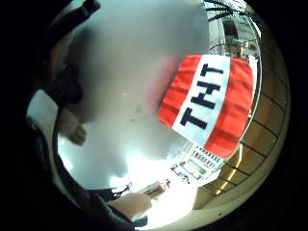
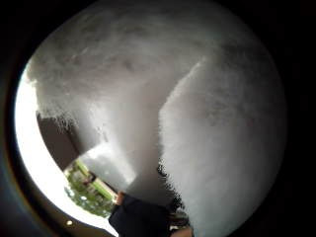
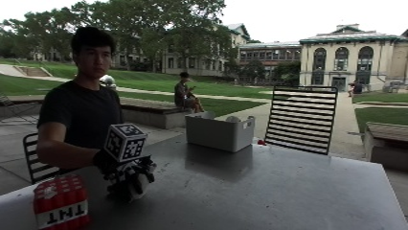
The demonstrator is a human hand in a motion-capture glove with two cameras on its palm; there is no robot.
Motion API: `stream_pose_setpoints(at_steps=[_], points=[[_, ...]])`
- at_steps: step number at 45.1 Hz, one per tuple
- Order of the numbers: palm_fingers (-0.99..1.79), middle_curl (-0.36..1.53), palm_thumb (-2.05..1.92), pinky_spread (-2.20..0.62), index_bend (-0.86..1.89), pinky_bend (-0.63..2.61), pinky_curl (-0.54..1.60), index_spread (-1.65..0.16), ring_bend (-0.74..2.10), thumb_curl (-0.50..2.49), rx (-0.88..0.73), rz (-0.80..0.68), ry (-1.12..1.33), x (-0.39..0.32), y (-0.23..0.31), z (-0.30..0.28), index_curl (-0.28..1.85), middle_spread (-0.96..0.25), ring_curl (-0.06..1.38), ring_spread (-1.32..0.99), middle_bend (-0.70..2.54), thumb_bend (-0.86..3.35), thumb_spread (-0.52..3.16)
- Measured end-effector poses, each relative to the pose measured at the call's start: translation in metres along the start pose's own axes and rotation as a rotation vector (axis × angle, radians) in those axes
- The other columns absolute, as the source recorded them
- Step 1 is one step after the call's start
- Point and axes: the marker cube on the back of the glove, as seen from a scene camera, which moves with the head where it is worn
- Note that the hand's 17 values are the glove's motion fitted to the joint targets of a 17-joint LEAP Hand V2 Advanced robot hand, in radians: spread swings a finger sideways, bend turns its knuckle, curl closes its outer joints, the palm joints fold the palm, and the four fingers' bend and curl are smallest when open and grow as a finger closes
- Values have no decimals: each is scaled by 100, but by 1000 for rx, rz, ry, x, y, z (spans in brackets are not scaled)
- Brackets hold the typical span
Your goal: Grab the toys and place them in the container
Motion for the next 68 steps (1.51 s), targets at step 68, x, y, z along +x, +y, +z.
stream_pose_setpoints(at_steps=[68], points=[[98, 63, 67, -7, 36, 94, 35, -36, 113, 85, 589, -287, -165, -366, 102, -355, 30, -44, 46, -44, 44, 22, 79]])
